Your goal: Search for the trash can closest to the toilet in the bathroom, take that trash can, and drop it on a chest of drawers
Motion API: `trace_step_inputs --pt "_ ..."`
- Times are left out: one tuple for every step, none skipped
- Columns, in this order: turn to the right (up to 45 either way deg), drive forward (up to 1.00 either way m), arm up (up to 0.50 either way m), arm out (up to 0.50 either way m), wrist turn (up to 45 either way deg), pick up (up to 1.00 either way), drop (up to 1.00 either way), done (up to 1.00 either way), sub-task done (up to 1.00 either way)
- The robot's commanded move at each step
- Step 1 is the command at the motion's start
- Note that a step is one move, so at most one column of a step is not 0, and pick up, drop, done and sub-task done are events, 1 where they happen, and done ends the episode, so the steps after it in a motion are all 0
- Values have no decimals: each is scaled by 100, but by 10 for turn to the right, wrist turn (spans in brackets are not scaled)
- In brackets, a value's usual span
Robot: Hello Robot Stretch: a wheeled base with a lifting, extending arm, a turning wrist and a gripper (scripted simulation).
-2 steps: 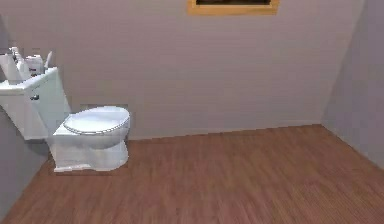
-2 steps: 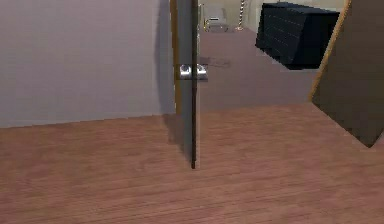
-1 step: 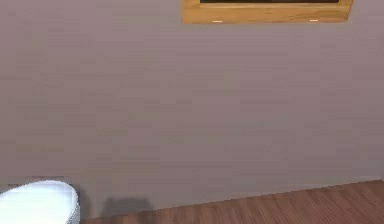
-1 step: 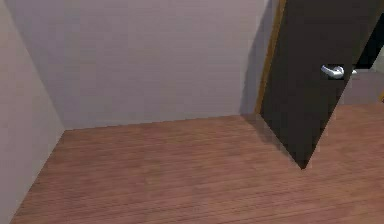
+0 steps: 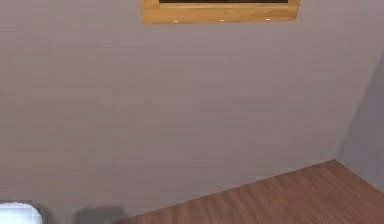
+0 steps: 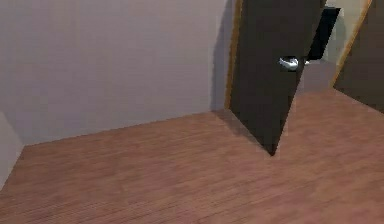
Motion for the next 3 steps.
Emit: trace_step_inputs --pt "0 30 0 0 0 0 0 0 0" --pt "-450 0 0 0 0 0 0 0 0" --pt "-450 0 0 0 0 0 0 0 0"
